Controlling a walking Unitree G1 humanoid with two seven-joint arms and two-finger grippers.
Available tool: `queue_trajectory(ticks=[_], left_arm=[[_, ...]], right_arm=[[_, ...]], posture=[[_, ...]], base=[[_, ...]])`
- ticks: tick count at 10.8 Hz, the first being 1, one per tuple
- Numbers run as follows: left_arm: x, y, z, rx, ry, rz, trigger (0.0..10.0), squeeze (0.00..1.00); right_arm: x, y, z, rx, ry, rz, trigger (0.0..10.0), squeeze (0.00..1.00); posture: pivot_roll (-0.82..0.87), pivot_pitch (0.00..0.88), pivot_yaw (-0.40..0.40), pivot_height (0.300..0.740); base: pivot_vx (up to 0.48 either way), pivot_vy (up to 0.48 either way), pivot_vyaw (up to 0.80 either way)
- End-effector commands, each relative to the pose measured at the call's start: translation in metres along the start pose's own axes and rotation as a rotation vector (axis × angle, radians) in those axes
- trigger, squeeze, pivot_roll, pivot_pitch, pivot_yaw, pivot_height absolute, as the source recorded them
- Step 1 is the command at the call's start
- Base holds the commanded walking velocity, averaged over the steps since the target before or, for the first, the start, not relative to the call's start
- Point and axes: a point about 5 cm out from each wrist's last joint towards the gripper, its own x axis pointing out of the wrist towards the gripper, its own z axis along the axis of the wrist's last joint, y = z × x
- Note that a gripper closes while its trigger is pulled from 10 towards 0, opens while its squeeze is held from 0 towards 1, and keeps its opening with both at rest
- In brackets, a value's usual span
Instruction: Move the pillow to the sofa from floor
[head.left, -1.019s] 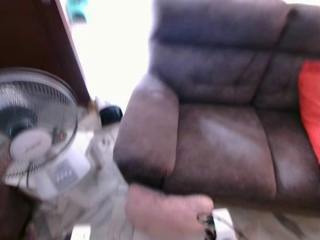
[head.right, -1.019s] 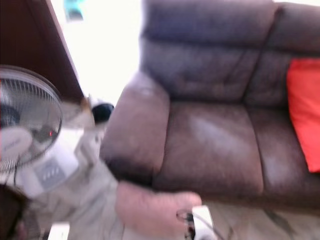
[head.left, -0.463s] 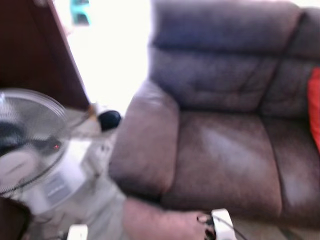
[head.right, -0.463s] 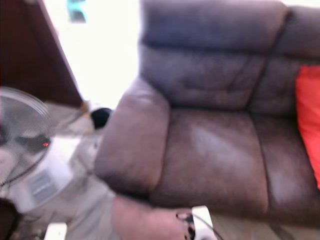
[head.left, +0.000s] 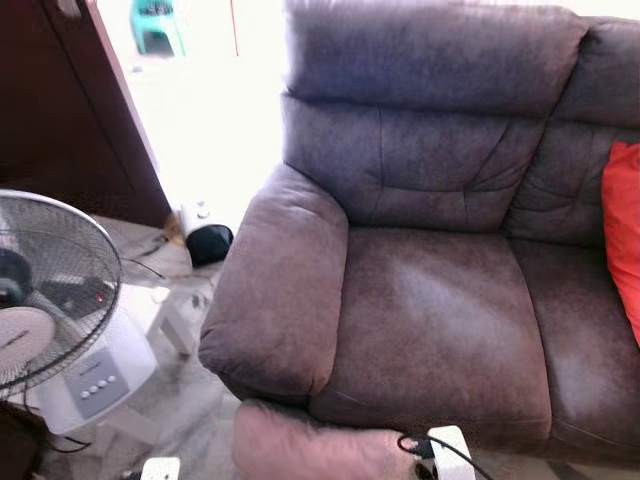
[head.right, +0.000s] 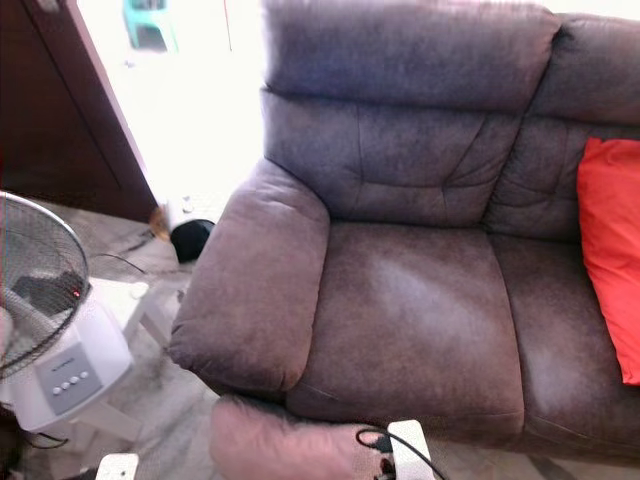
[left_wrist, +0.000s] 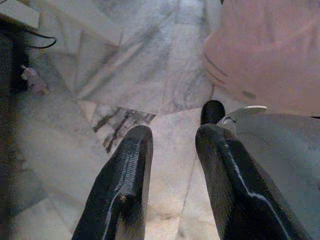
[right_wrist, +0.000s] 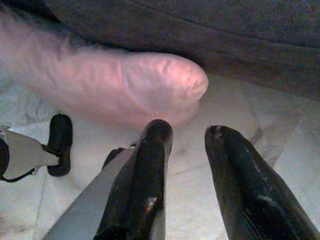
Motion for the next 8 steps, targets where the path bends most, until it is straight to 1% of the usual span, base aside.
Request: queue_trajectory(ticks=[1,3,4,5,6,7,8], left_arm=[[-0.003,0.000,-0.012,0.016,0.052,-0.005,10.0,0.00],[-0.004,-0.001,-0.014,0.031,0.056,-0.010,10.0,0.00],[-0.002,-0.003,-0.007,0.046,0.009,-0.008,10.0,0.00],[0.000,-0.002,0.003,0.042,-0.042,0.000,10.0,0.00],[0.003,-0.005,0.025,0.063,-0.143,0.000,10.0,0.00],[0.004,-0.008,0.039,0.041,-0.208,-0.010,10.0,0.00],[0.006,-0.013,0.053,0.043,-0.261,-0.030,10.0,0.00]], right_arm=[[-0.001,-0.002,-0.006,-0.005,0.024,-0.006,10.0,0.00],[-0.001,-0.002,-0.007,-0.021,0.028,-0.005,10.0,0.00],[-0.001,-0.002,-0.007,-0.015,0.021,-0.008,10.0,0.00],[-0.002,-0.002,-0.007,0.005,0.005,-0.024,10.0,0.00],[-0.002,-0.003,-0.003,0.010,-0.043,-0.033,10.0,0.00],[-0.002,-0.002,0.001,-0.014,-0.073,-0.019,10.0,0.00],[-0.002,-0.002,0.002,-0.005,-0.084,-0.011,10.0,0.00]], posture=[[0.16,0.129,-0.025,0.740],[0.15,0.120,-0.022,0.740],[0.16,0.117,-0.022,0.740],[0.16,0.116,-0.021,0.740],[0.16,0.125,-0.020,0.740],[0.15,0.131,-0.019,0.740],[0.15,0.136,-0.021,0.740]], base=[[0.000,0.000,0.00],[0.000,0.000,0.00],[0.000,0.000,0.00],[0.000,0.000,0.00],[0.000,0.000,0.00],[0.000,0.000,0.00],[0.000,0.000,0.00]])
